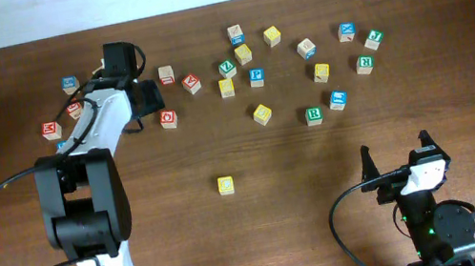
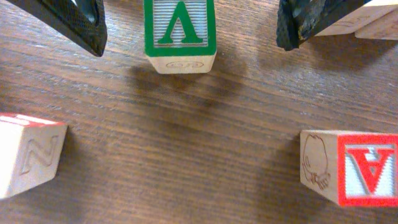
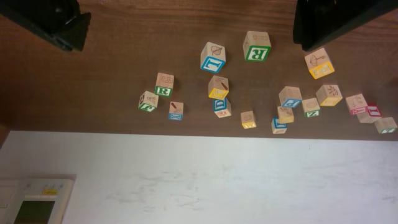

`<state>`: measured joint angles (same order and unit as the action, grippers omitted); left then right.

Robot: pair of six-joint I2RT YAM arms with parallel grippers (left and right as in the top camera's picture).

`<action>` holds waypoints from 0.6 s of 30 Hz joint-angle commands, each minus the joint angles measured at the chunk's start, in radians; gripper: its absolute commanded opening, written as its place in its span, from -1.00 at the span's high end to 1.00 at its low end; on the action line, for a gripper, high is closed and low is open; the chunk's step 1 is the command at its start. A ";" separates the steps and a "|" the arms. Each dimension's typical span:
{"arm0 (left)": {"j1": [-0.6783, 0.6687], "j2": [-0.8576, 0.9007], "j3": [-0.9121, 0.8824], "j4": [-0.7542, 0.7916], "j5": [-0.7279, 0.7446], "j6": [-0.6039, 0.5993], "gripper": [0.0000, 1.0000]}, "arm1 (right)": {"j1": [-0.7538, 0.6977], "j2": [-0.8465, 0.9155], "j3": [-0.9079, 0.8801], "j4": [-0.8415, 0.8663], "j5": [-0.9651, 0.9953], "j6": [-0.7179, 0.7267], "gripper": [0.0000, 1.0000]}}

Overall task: Spell out CVPR
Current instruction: 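Move the left gripper to the green V block and grasp it, then carry the V block and place it right of the C block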

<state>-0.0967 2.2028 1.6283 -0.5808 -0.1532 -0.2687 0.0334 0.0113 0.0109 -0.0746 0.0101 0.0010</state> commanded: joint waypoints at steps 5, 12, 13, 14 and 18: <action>-0.001 0.008 -0.023 0.032 0.008 0.005 -0.12 | 0.005 -0.006 -0.005 -0.007 0.002 0.003 -0.97; 0.000 0.063 -0.023 0.061 0.049 0.005 0.03 | 0.005 -0.006 -0.005 -0.007 0.002 0.003 -0.97; 0.000 0.073 -0.023 0.063 0.048 0.005 0.07 | 0.005 -0.006 -0.005 -0.007 0.002 0.003 -0.97; 0.001 0.073 -0.023 0.069 0.048 0.005 0.06 | 0.005 -0.006 -0.005 -0.007 0.002 0.003 -0.97; 0.002 0.073 -0.018 0.071 0.048 0.005 0.21 | 0.005 -0.006 -0.005 -0.007 0.002 0.003 -0.97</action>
<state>-0.0978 2.2368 1.6135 -0.5072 -0.1154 -0.2684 0.0334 0.0113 0.0109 -0.0742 0.0101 0.0010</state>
